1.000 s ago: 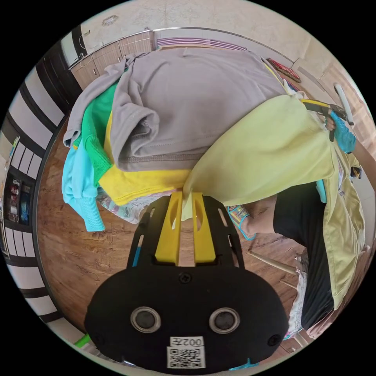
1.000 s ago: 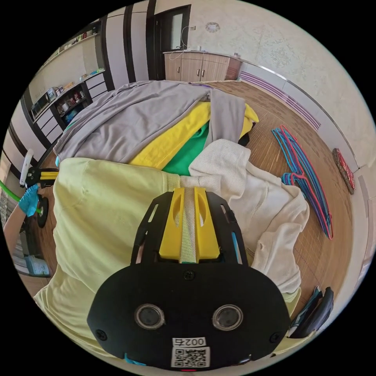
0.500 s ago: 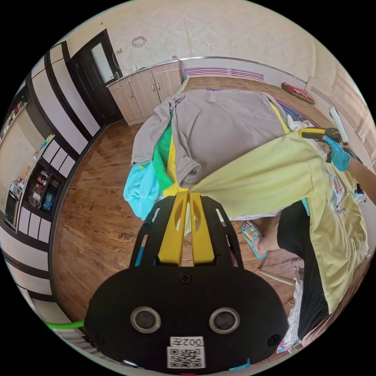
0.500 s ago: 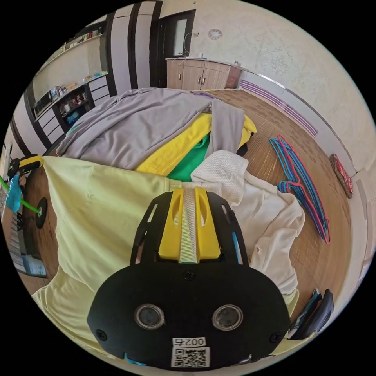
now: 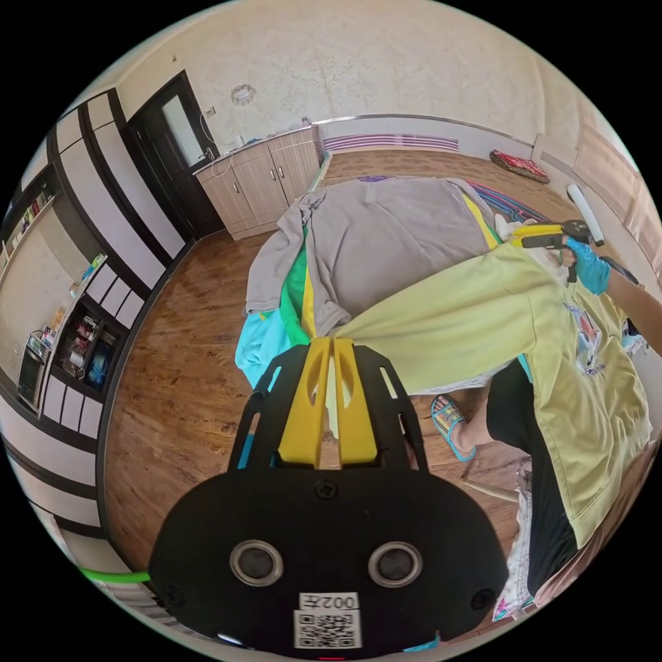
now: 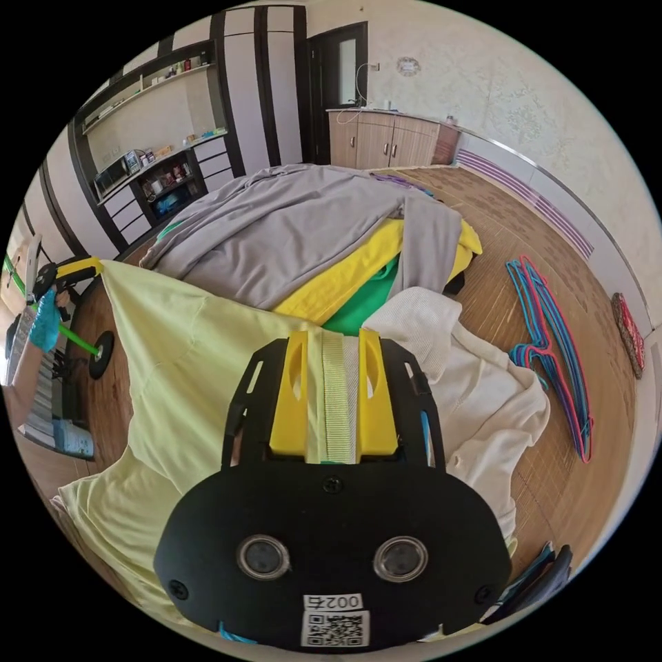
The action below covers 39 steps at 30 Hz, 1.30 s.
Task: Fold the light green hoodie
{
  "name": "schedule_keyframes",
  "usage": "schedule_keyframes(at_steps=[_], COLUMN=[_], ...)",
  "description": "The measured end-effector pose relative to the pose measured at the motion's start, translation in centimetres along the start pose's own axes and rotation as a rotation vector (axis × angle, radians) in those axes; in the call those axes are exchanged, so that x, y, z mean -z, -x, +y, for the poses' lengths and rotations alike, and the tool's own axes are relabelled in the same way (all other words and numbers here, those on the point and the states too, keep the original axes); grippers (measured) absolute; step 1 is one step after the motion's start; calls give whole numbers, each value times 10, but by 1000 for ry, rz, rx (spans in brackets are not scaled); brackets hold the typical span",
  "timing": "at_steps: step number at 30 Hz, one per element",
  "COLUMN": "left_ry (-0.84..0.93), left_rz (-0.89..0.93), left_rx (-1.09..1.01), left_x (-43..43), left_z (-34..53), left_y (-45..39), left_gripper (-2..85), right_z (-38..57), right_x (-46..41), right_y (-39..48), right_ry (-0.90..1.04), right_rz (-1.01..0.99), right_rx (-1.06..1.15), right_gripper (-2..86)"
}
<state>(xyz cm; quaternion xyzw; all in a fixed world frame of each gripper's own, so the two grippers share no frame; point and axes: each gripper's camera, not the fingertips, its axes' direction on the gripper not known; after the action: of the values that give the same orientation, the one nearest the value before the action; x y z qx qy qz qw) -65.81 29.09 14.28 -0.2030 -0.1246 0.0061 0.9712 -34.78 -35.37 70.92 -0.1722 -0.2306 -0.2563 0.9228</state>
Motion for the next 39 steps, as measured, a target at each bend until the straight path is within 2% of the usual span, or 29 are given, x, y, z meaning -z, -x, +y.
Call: schedule_keyframes(at_steps=[5, 9, 13, 17, 22, 26, 33, 39], left_ry=[-2, -36, -8, 103, 151, 135, 101, 23], left_rz=[0, -42, -104, -73, 11, 63, 168, 321], left_rx=[3, -15, -86, -101, -67, -84, -216, -306], left_x=[14, 37, 47, 33, 35, 58, 116, 173], left_z=[0, -3, -12, -21, -25, -31, -52, -77], left_y=[2, 0, -5, 0, 14, 21, 17, 4], left_gripper=[-10, -10, -10, -10, -10, -10, -10, -10], right_z=[9, 18, 20, 21, 33, 59, 107, 118], right_x=[-13, 7, 4, -12, 7, 39, 61, 38], right_y=[9, 19, 19, 17, 14, 32, 120, 163], right_ry=[25, -107, -84, 18, 26, -17, -70, 7], right_rz=[18, 156, 160, 109, 35, 43, -209, -187], right_rx=[-14, -58, -72, -84, -72, 15, 381, 525], right_gripper=[46, 18, 20, 49, 74, 88, 140, 183])
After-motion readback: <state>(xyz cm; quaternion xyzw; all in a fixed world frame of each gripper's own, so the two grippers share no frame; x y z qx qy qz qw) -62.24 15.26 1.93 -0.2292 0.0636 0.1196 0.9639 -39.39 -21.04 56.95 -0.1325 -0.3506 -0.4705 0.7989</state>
